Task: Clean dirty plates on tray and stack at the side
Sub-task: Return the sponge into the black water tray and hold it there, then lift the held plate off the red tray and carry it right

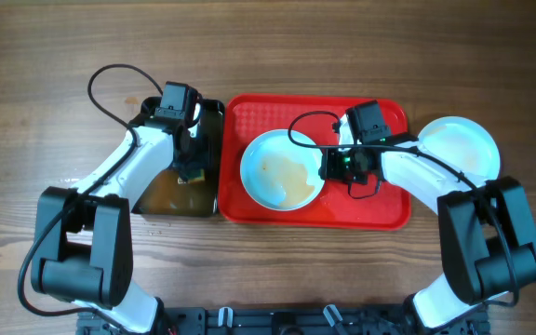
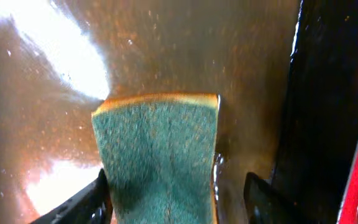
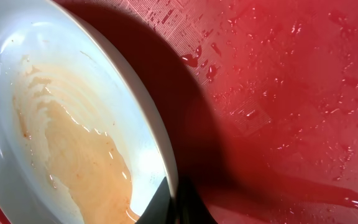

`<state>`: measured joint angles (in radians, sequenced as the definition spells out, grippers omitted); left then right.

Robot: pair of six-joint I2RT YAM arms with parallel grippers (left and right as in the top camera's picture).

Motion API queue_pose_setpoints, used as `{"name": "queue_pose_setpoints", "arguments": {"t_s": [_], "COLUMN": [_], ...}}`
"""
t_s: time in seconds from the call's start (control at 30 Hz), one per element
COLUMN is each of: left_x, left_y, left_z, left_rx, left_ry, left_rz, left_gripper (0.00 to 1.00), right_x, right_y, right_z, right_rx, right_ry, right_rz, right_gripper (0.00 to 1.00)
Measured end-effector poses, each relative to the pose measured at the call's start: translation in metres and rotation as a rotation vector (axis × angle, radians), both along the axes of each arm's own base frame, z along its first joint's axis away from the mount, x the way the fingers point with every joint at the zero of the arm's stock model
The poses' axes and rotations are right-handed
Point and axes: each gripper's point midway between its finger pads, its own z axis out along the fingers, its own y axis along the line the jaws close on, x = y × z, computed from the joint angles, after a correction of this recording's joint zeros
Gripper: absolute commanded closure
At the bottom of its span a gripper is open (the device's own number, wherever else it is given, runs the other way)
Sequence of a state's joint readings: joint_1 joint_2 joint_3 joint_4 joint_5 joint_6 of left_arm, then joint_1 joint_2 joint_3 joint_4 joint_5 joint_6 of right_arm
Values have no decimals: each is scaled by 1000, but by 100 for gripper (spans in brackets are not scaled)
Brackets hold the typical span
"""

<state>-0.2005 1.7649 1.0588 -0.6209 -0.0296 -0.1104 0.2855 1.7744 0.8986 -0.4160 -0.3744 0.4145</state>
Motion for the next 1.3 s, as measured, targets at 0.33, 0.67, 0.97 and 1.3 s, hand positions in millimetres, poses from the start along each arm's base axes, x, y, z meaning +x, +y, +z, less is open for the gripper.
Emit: {"name": "queue_pose_setpoints", "arguments": {"t_s": [0.33,0.67,0.97,1.3], "left_x": [10,5,-48,-49], "left_y": [2,3,-2,-8], "left_z": [-20,-11,22,22], "left_rx": [12,15,-40,-82], "left_ry": [-4,15,179,188], "left_rz": [16,16,1,37], "left_gripper": [96,32,31,32], "right_x": [0,1,8,5], "right_y": [0,0,3,6], "right_z": [0,0,2,0], "right_rx": [0,1,14,34], "right_ry": [0,-4,-40,-45], "right_rz": [0,0,1,21], "right_gripper": [96,90,89,96]}}
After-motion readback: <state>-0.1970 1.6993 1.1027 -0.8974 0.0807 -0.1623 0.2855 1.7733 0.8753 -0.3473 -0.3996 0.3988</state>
